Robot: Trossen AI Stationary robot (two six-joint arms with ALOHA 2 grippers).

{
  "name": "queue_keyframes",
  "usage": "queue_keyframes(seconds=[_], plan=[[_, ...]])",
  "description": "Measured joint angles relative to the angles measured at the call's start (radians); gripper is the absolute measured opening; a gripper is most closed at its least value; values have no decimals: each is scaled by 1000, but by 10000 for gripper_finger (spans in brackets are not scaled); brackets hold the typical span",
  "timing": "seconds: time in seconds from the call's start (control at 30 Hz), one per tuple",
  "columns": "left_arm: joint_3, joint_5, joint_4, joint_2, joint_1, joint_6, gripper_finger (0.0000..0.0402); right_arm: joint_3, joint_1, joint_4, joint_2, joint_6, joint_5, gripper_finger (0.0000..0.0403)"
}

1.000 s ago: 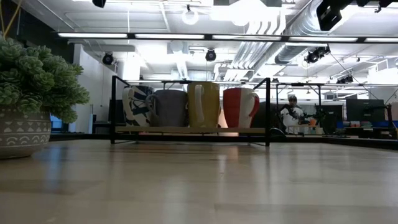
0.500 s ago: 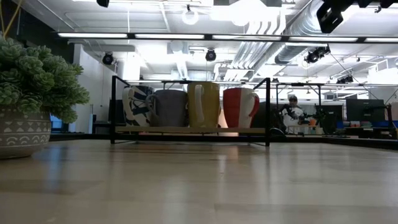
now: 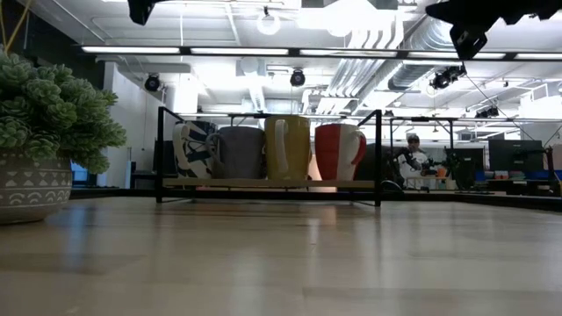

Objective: Place coffee mugs
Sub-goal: Put the green mug on the shelf aligned with the other red mug

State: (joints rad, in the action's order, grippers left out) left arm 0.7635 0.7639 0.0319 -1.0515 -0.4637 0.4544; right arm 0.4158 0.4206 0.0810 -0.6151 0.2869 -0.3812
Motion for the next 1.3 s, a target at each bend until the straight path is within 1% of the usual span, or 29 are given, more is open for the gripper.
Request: queue_keyframes(seconds=[0.1,0.27,0.33,0.4,0.5,0.57,0.67,0.93,1.17,1.3], plan=[[0,-27,36,0,-2,-3,145,72,1,-128,0,45,27,94],[0,-25,48,1,0,-41,145,210,1,-391,-1,63,52,94],[0,-24,48,1,0,-45,145,259,1,-505,-12,120,94,94],[0,-23,47,1,0,-40,145,292,5,-625,-35,214,155,94],[0,-23,43,1,0,-41,145,320,38,-746,-92,330,223,94],[0,-22,43,1,0,-46,145,330,73,-773,-132,362,238,94],[0,-22,43,1,0,-45,145,351,130,-767,-207,368,244,94],[0,-22,43,1,0,-40,145,471,249,-822,-436,352,235,94],[0,-22,43,1,0,-49,145,513,311,-812,-623,365,288,94],[0,-43,43,1,0,-56,145,579,329,-803,-721,362,326,94]])
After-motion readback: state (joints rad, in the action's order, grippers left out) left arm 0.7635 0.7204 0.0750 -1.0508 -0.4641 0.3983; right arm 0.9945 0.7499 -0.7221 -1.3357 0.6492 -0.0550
